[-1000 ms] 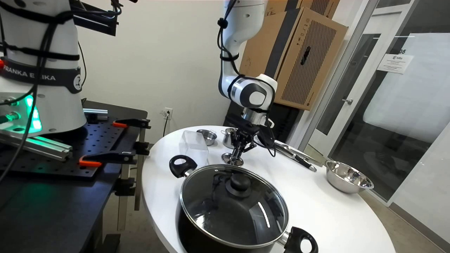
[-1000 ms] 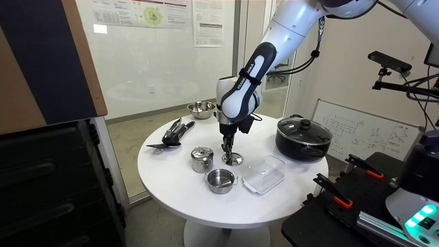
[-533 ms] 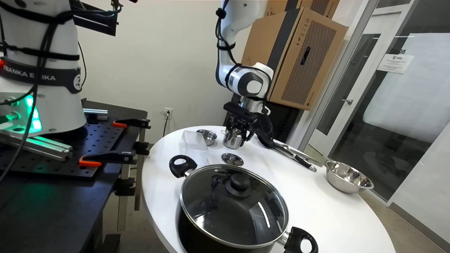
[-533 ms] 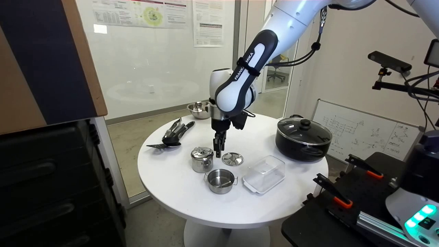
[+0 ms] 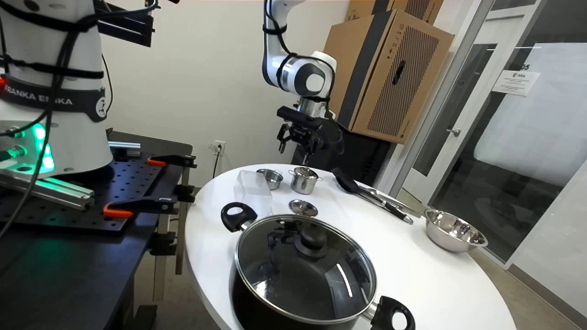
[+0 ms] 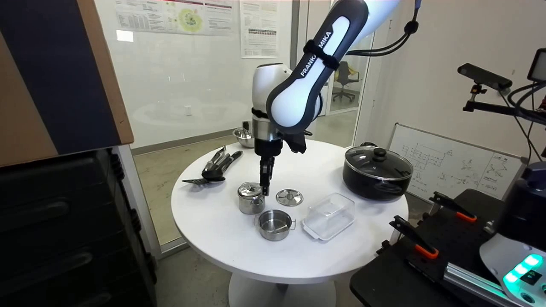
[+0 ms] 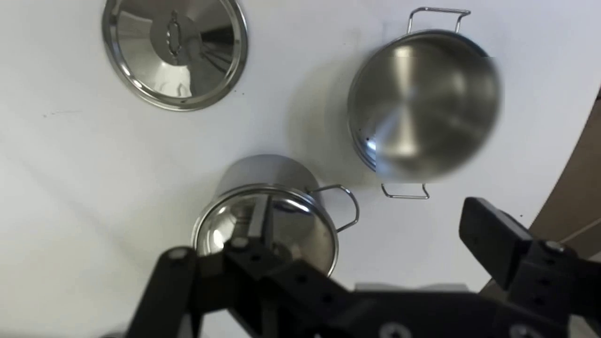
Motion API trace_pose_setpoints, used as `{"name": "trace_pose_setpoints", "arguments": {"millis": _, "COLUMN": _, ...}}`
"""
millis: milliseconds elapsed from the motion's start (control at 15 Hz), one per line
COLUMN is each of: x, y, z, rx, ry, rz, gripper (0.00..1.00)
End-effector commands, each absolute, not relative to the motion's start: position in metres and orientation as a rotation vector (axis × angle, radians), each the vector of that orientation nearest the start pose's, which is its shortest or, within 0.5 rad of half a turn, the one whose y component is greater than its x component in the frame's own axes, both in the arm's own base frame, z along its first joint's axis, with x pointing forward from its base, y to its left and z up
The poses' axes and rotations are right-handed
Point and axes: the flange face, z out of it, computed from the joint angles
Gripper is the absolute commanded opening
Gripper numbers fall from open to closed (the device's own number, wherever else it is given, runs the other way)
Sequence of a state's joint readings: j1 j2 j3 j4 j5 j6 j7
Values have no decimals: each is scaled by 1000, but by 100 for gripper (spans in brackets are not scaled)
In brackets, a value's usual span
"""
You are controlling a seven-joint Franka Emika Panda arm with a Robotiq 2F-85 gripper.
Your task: Take the lid off of the silver pot next to the clear bowl and put it on the table
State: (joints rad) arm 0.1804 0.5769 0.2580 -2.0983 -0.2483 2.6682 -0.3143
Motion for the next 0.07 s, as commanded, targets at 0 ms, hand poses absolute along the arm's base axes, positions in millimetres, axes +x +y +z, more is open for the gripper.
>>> {"name": "trace_pose_setpoints", "arguments": {"millis": 0, "x": 518, "y": 253, "z": 152, "rx": -2784, "ry": -1399, "rz": -33, "gripper": 100}}
